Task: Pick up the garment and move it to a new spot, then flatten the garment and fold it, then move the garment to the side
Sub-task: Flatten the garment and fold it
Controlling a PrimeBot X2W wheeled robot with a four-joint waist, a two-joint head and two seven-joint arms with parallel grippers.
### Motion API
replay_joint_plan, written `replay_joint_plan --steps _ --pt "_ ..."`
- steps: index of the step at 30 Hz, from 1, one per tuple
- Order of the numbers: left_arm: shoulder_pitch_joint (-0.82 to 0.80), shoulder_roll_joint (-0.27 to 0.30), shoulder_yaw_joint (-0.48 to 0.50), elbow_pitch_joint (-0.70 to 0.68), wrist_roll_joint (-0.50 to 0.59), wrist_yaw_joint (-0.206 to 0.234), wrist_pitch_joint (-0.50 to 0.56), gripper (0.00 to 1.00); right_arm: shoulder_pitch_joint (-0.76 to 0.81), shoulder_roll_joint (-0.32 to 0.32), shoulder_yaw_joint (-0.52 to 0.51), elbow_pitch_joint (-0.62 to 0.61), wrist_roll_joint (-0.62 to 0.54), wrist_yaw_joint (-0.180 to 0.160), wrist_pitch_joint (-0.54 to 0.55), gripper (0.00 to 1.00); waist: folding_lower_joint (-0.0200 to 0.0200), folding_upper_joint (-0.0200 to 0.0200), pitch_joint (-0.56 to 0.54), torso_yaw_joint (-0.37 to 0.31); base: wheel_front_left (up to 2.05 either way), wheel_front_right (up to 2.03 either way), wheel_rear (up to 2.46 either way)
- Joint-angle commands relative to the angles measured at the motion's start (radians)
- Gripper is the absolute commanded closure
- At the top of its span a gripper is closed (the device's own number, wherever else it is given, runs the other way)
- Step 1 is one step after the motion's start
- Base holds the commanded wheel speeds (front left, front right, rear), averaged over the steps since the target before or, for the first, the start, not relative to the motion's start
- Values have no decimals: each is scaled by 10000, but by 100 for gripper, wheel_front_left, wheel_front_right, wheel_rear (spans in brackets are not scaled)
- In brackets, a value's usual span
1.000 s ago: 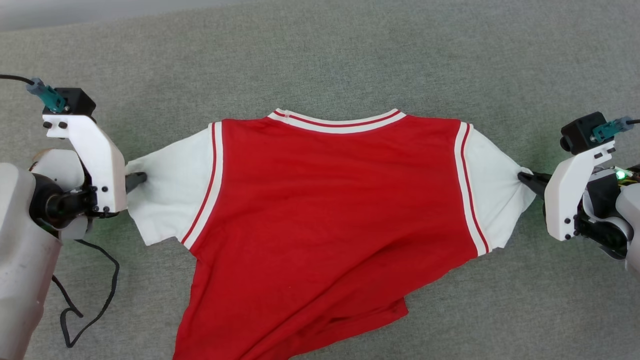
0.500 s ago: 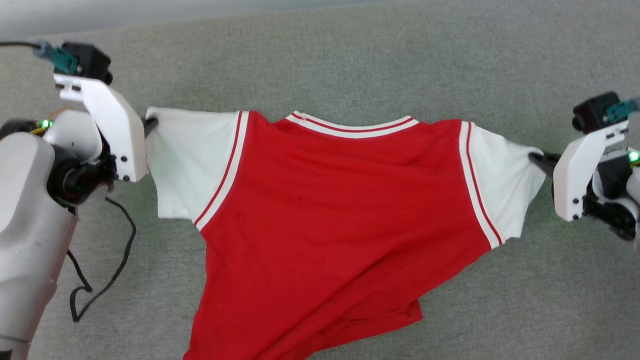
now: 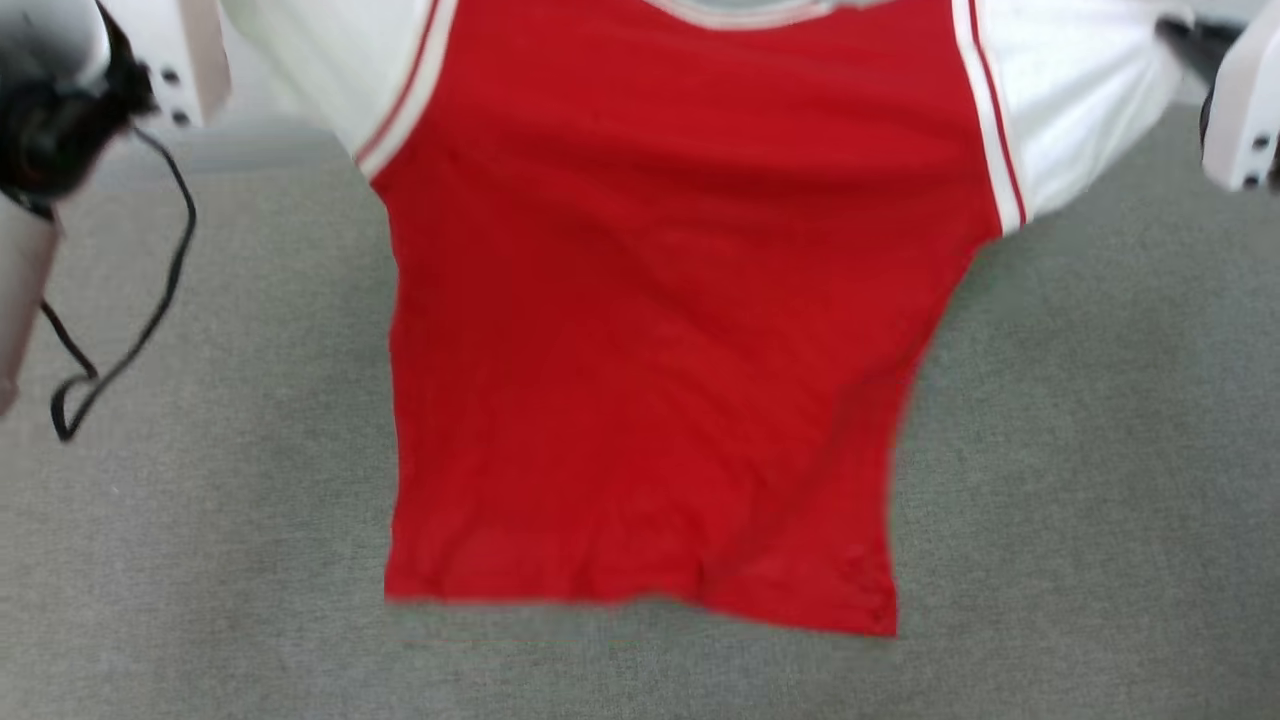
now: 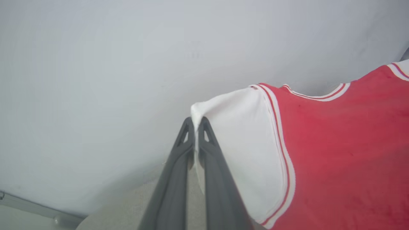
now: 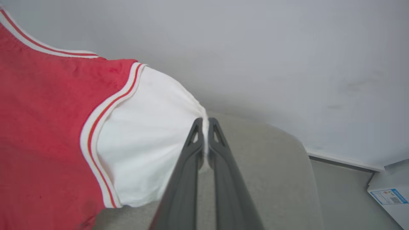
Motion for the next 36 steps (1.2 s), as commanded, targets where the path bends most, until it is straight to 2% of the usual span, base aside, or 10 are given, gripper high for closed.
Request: replay_joint_plan --steps 1,5,12,18,23,28,33,36 --pt "-167 -3 -35 14 26 12 -64 100 -140 17 -18 60 -49 -18 -22 100 -2 0 -198 38 0 0 0" --pt "-1428 -191 -254 430 219 12 -624 100 -1245 326 -68 335 -317 -18 -76 100 -2 0 -612 158 0 0 0" --pt "-3370 -494 -805 1190 228 11 -767 100 -2879 593 -1 866 -766 -18 152 100 -2 0 -964 421 0 0 0" --pt "-4459 -404 -1289 1870 349 11 -867 100 -3789 711 69 1256 -994 -18 465 100 -2 0 -793 487 0 0 0" --pt "-5113 -107 -1622 2243 345 11 -942 100 -4461 1047 79 1726 -1160 -18 772 100 -2 0 -33 396 0 0 0" --pt "-6016 46 -1802 2562 291 12 -1228 100 -5285 1473 -2 2151 -1270 -18 831 100 -2 0 1221 390 0 0 0" --pt "-7247 -182 -1626 3212 193 16 -1805 100 -6505 1714 -245 2500 -1313 -18 749 100 -2 0 2787 603 0 0 0" --pt "-7966 -569 -1047 3734 -231 117 -2292 100 -7423 1776 -248 2642 -1519 -18 698 100 -2 0 3720 776 0 0 0"
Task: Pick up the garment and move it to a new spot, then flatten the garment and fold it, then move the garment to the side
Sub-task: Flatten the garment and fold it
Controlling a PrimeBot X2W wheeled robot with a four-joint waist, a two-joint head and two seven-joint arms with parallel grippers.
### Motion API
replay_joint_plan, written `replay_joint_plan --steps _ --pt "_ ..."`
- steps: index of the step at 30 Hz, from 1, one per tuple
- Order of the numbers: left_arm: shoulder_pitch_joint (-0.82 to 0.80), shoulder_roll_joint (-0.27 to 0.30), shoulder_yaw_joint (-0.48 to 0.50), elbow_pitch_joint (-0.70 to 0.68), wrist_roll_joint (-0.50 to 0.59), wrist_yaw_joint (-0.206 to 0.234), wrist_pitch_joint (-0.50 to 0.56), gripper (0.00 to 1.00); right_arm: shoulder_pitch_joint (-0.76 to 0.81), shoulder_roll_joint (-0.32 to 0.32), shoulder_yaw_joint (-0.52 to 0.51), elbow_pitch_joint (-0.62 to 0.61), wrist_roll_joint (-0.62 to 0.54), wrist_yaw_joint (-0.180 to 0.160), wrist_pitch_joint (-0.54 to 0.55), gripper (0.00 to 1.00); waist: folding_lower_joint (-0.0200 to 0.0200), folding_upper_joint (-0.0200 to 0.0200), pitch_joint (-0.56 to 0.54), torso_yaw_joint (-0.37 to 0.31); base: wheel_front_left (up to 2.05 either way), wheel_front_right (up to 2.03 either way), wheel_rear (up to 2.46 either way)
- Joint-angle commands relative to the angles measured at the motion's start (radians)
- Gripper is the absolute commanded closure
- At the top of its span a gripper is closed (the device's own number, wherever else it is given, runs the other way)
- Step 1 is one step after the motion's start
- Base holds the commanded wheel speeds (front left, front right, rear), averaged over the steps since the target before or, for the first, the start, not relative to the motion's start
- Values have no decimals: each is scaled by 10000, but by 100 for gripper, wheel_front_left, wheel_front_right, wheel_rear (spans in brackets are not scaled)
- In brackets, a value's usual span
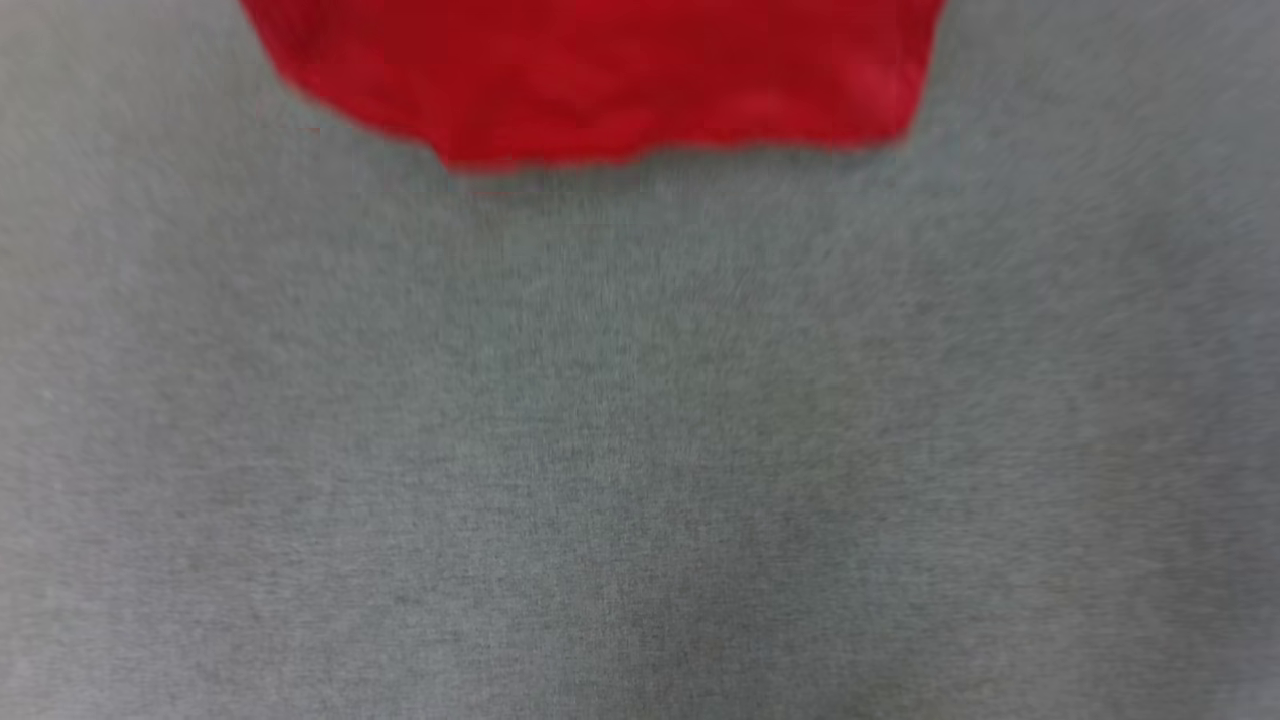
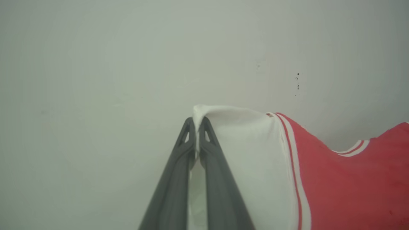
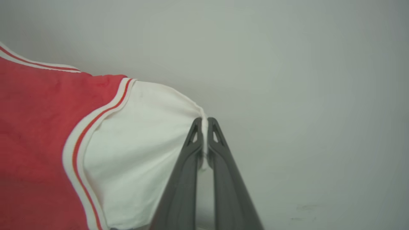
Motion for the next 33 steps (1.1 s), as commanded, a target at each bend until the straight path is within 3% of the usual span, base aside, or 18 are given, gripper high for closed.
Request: replay_joint_plan --steps 1,10,17,24,33 --pt "-428 -175 59 257 76 11 -235 100 -647 -20 52 72 -177 -20 6 100 -1 0 1628 378 0 0 0" --pt "-2051 -1172 266 1045 -149 -61 -1583 100 -2902 -214 80 397 -739 -18 -160 100 -1 0 3294 907 0 0 0" --pt "-1287 -1565 130 1501 -751 -100 -2674 100 -2347 -731 149 49 -619 -18 -807 100 -1 0 3934 862 0 0 0" --pt "885 -1552 -247 1019 -1843 -92 -3621 100 -76 -1196 11 -492 310 -18 -1549 100 -1 0 3621 743 0 0 0" --pt "4695 -1271 -1060 -30 -2987 -95 -4677 100 3928 -1459 21 -1582 1685 -18 -2812 100 -1 0 2112 572 0 0 0"
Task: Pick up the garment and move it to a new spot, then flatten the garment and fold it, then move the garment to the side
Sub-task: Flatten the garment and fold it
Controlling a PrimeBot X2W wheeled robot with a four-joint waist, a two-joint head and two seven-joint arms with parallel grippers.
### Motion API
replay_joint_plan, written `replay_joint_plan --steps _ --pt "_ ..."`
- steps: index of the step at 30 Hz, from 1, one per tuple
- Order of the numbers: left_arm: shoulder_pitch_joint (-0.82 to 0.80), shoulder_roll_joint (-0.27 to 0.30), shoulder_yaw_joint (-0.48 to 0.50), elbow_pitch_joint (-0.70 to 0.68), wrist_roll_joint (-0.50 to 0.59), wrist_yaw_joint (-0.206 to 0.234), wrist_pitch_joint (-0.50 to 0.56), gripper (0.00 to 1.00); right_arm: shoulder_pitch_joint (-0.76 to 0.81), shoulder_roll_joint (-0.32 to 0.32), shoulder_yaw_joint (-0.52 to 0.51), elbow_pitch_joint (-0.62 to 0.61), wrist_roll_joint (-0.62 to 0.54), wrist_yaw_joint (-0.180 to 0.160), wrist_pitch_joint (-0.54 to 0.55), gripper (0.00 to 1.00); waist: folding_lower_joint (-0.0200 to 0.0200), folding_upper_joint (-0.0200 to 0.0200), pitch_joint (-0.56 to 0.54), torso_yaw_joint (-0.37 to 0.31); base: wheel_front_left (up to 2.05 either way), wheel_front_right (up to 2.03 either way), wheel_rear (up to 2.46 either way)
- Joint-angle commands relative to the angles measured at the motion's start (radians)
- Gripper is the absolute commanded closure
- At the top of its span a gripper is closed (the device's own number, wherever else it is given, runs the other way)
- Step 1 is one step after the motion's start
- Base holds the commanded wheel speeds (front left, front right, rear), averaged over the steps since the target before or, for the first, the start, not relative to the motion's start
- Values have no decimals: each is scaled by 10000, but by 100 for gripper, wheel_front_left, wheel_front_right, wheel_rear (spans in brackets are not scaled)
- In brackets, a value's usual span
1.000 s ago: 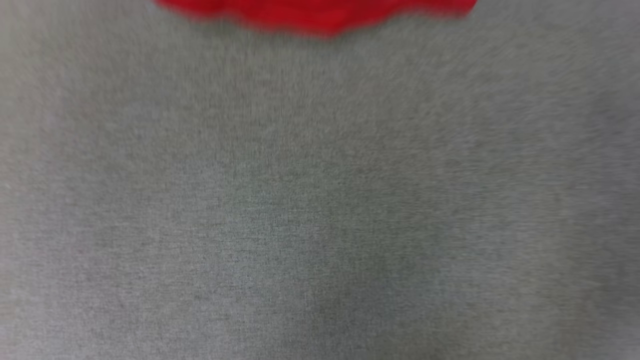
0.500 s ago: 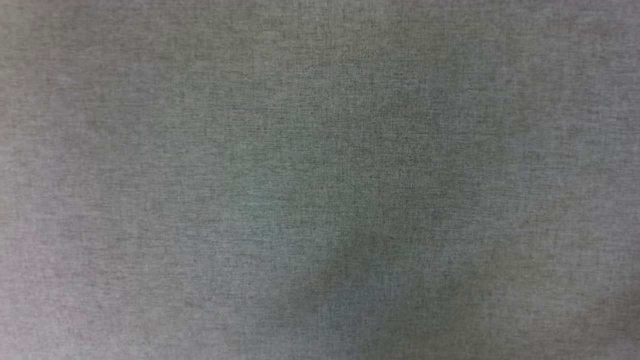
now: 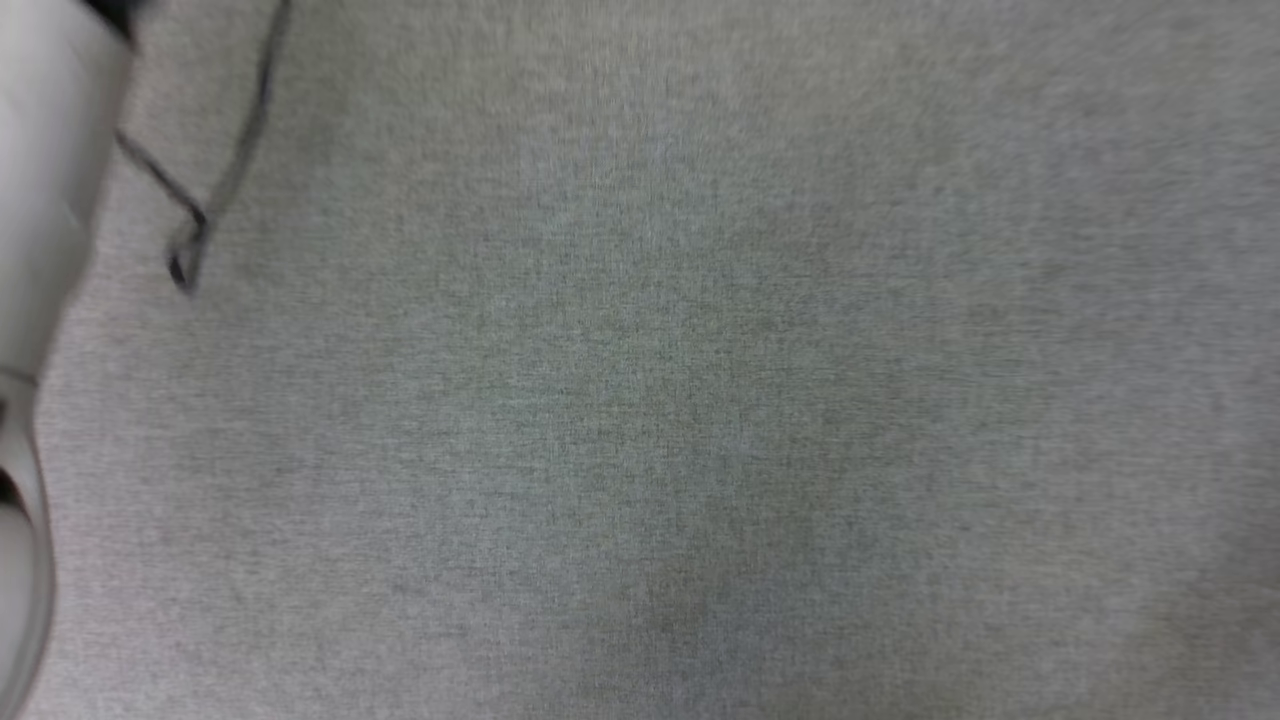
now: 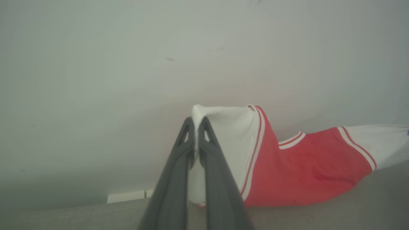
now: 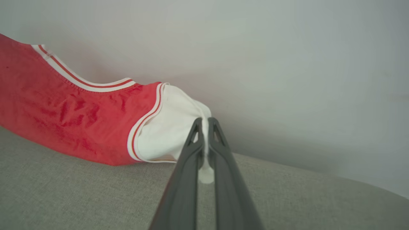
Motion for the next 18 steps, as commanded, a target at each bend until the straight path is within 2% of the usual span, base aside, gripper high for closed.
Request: replay_joint_plan --steps 1,3,7,10,11,13,14,18 --pt "902 167 -144 -188 -57 12 -172 100 1014 -93 146 -237 193 -16 -333 100 -1 0 -805 -105 0 0 0" --pt "1765 270 -330 -267 110 12 -211 100 1920 -15 253 -406 399 -15 -560 100 -1 0 -1264 -151 0 0 0" --pt "3007 348 168 -695 216 12 -230 100 2993 65 381 -565 590 -15 -946 100 -1 0 -1960 -218 0 0 0" --pt "4493 404 1140 -1018 483 12 -232 100 4062 153 509 -654 691 -16 -1350 100 -1 0 -2732 -284 0 0 0" --pt "5423 363 1725 -1255 715 12 -235 100 4713 202 561 -744 835 -16 -1564 100 -1 0 -3245 -356 0 0 0" --pt "5858 328 1951 -1386 850 10 -236 100 4976 171 601 -785 835 -16 -1624 100 -1 0 -3468 -387 0 0 0" --pt "6729 264 2472 -1585 1016 13 -238 100 5587 180 685 -866 877 -16 -1753 100 -1 0 -3955 -436 0 0 0" --pt "8373 24 3304 -1938 1403 10 -233 100 6731 218 850 -1193 867 -16 -1819 100 -1 0 -4853 -563 0 0 0"
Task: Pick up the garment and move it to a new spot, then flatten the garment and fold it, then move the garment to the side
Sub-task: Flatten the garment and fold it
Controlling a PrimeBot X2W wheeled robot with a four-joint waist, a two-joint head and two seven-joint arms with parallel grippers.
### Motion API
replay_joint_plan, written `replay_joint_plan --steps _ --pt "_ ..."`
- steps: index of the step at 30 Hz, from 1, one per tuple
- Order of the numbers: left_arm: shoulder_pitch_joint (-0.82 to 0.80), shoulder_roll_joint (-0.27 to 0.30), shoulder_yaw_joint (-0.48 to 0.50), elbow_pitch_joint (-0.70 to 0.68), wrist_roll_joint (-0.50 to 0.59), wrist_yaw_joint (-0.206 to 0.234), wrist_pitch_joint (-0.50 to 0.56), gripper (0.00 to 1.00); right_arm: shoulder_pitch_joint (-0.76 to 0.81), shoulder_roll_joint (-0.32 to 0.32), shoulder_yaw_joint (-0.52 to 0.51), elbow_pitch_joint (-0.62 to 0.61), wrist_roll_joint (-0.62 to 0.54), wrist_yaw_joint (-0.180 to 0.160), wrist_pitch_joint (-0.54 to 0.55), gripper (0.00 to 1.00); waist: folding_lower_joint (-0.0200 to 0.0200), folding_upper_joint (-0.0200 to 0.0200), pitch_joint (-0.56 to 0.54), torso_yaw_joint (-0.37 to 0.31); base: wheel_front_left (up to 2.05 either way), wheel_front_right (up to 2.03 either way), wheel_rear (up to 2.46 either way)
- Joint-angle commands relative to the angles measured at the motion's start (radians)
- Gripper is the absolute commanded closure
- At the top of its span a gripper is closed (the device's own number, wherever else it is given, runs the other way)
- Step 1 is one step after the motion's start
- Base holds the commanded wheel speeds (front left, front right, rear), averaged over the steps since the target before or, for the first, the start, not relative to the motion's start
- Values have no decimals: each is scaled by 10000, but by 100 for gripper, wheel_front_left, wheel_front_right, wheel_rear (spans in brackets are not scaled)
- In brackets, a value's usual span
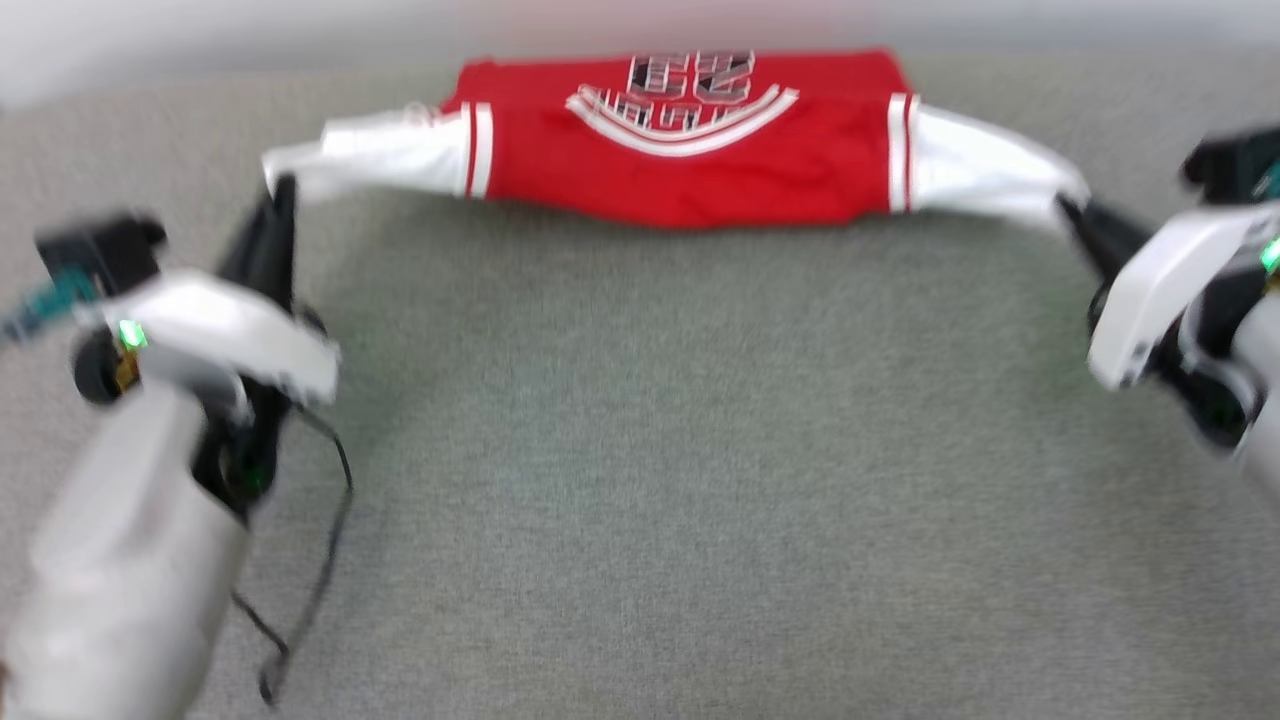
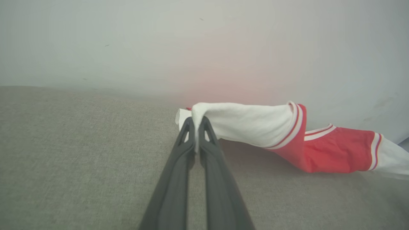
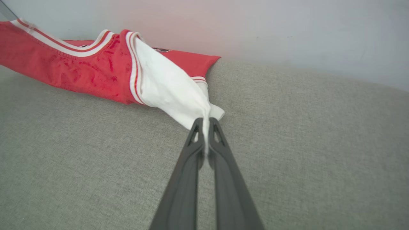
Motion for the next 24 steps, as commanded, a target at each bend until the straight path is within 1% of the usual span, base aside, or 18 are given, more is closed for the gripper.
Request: replay_joint_plan --steps 1,3,4,5,8,10,12,19,24 --pt "676 -101 106 -126 172 5 -51 100 514 -2 62 -125 -18 -18 -35 100 3 0 -1030 -233 0 0 0" --pt "1345 -143 495 -339 270 5 -54 100 990 -55 102 -290 -47 -18 -31 100 3 0 -1390 -311 0 0 0" --pt "1345 -143 495 -339 270 5 -54 100 990 -55 102 -290 -47 -18 -31 100 3 0 -1390 -311 0 0 0" --pt "1706 -165 618 -417 388 5 -55 100 1224 -75 124 -376 -92 -18 -26 100 3 0 -1574 -349 0 0 0" --pt "2729 -380 956 -730 524 4 -53 100 1899 -248 178 -626 -195 -18 -14 100 3 0 -2001 -393 0 0 0" --pt "3454 -604 1134 -938 232 5 -51 100 2345 -381 201 -784 -272 -18 -28 100 3 0 -2311 -402 0 0 0" --pt "4075 -556 1203 -1200 287 5 -52 100 2794 -512 209 -983 -315 -18 -74 100 3 0 -2586 -401 0 0 0" --pt "5851 -875 1706 -2129 383 5 -51 100 4023 -1088 226 -1625 -391 -18 -369 100 3 0 -3064 -287 0 0 0" --pt "6876 -932 2155 -2736 595 5 -53 100 4728 -1358 231 -2075 -444 -18 -534 100 3 0 -3310 -273 0 0 0"
